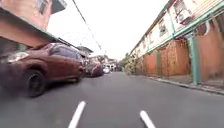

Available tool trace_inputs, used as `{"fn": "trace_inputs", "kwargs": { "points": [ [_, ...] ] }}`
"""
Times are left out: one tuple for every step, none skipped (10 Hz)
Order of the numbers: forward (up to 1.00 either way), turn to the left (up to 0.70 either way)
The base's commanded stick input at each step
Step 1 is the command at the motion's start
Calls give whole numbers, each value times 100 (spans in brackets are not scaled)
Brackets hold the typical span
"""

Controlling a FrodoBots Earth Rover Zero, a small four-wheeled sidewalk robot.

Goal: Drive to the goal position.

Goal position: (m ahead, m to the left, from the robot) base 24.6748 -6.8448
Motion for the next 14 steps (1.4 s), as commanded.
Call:
{"fn": "trace_inputs", "kwargs": {
  "points": [
    [70, 0],
    [70, 0],
    [70, 0],
    [70, 0],
    [70, 0],
    [70, 0],
    [70, 0],
    [70, 0],
    [70, 0],
    [70, 0],
    [70, 0],
    [70, -6],
    [70, -31],
    [70, -35]
  ]
}}
